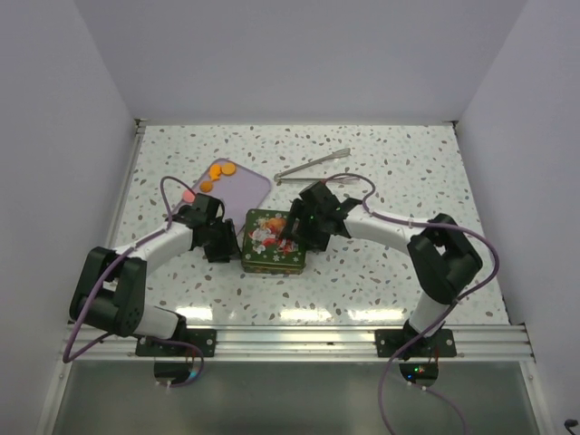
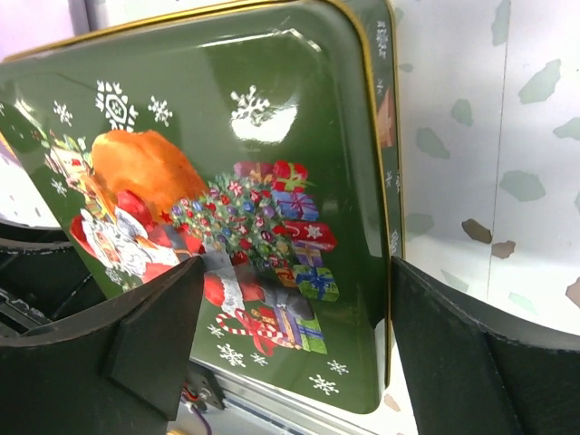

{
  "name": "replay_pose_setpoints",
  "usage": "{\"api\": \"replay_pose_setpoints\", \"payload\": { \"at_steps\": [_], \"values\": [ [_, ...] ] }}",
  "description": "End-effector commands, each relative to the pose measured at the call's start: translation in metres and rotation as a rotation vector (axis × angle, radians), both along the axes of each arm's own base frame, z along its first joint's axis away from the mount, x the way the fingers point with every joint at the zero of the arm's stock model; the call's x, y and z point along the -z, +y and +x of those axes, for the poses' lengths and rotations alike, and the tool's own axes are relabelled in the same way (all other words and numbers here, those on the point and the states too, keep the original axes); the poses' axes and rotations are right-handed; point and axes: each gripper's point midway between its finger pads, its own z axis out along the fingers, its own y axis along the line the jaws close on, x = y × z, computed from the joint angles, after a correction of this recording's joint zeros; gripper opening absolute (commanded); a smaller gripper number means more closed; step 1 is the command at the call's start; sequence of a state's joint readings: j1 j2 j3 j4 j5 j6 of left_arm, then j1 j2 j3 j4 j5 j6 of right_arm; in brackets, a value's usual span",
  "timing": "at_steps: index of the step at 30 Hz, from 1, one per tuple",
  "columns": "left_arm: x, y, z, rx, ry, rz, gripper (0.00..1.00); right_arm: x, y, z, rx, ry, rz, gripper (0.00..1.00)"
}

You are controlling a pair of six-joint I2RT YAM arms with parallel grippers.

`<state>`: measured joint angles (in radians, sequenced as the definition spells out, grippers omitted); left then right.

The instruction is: Pack the cookies

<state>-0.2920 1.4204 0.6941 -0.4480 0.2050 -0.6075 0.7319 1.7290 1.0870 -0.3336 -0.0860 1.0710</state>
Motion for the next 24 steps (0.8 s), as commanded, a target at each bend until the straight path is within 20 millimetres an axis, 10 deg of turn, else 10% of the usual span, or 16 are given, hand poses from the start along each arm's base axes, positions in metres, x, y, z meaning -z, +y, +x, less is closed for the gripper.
{"api": "replay_pose_setpoints", "payload": {
  "at_steps": [1,10,24],
  "values": [
    [-0.014,-0.02,0.021,0.042,-0.077,-0.084,0.5,0.0,0.003,-0.01,-0.039,0.026,-0.068,0.83],
    [-0.014,-0.023,0.027,0.04,-0.081,-0.099,0.49,-0.017,0.011,-0.006,-0.113,0.015,-0.155,0.85],
    [-0.015,-0.009,0.027,0.029,-0.085,-0.016,0.46,0.011,-0.005,-0.028,-0.152,0.076,-0.213,0.85]
  ]
}}
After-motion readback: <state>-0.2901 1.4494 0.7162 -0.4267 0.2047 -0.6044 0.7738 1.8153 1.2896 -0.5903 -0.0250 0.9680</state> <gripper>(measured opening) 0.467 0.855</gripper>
